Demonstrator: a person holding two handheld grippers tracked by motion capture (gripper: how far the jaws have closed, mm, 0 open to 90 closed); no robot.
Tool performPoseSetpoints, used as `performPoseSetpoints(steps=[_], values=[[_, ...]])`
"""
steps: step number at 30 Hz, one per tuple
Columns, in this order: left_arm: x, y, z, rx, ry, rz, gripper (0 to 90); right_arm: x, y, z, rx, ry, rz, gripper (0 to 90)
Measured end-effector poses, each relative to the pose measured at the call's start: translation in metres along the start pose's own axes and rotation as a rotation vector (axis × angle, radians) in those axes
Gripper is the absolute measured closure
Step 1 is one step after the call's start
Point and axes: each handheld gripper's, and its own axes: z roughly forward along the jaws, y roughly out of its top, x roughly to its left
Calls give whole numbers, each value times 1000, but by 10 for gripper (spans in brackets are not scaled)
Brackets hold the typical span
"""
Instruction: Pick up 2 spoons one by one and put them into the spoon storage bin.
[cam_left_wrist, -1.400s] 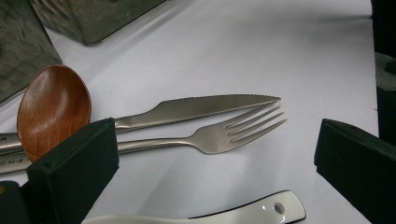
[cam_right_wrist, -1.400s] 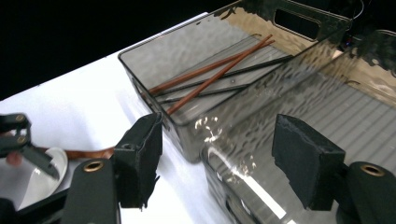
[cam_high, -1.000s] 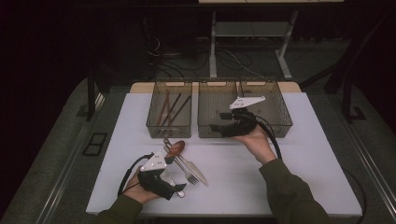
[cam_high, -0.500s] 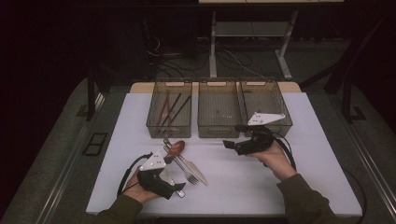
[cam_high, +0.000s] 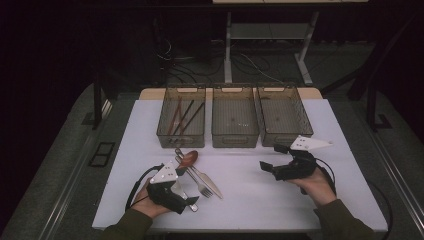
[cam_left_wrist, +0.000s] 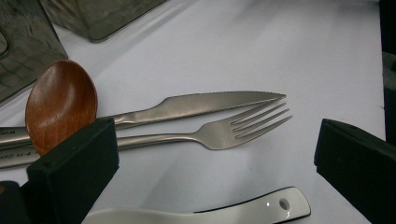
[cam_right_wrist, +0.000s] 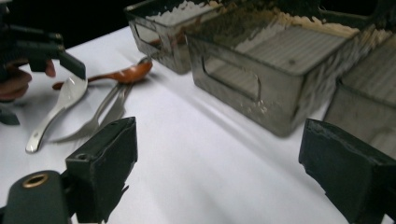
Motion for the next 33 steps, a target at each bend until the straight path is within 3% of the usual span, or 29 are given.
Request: performPoseSetpoints(steps=[10, 18, 23, 33], values=[[0, 0, -1, 3, 6, 4, 0, 4, -28, -23, 18, -39, -5, 119], [-1, 1, -1, 2, 10, 6, 0, 7, -49, -33, 51, -92, -19, 119], [0, 1, -2, 0, 13, 8, 0, 7, -58, -36, 75, -122, -45, 119], [1, 4, -6, 3, 31, 13, 17, 7, -65, -43, 116, -127, -56, 119]])
